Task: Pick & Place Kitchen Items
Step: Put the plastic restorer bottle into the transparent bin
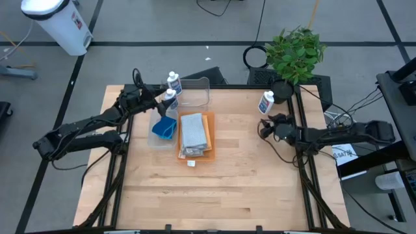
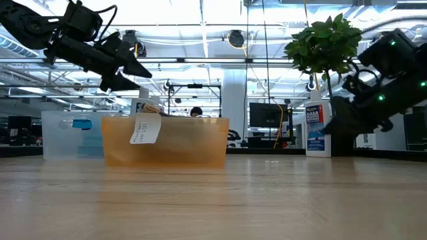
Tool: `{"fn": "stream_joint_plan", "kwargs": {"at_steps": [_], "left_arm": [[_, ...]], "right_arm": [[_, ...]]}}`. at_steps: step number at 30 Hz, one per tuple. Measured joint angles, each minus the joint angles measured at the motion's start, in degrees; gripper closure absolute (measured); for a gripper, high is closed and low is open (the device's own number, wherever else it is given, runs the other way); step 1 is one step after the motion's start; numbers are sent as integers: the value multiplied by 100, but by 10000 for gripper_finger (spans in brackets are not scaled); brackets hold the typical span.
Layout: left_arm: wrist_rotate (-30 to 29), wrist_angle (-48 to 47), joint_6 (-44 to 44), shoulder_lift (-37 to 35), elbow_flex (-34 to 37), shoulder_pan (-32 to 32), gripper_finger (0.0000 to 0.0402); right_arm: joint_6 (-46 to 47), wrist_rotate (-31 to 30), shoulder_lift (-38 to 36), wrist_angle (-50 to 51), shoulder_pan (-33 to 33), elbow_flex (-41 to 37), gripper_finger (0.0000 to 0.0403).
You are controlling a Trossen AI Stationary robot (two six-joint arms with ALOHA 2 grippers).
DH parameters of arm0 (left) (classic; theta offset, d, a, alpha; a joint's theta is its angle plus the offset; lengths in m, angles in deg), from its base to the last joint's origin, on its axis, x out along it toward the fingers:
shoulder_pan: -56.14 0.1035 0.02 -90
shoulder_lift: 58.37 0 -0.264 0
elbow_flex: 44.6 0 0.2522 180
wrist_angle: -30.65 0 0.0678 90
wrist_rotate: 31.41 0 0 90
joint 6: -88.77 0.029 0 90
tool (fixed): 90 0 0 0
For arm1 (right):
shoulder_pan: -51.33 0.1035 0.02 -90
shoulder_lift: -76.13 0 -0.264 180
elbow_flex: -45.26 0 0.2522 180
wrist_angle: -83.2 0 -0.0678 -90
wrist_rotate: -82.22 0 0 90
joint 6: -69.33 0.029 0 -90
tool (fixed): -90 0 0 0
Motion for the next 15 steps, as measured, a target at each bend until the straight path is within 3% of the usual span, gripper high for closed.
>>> {"fn": "stream_joint_plan", "kwargs": {"at_steps": [5,15], "left_arm": [[2,10,0,0,-2,-10,20],[-2,43,-4,0,-4,-113,27]], "right_arm": [[-149,146,371,-560,-564,-4,234],[-713,1126,1281,-2085,-1477,5,234]]}}
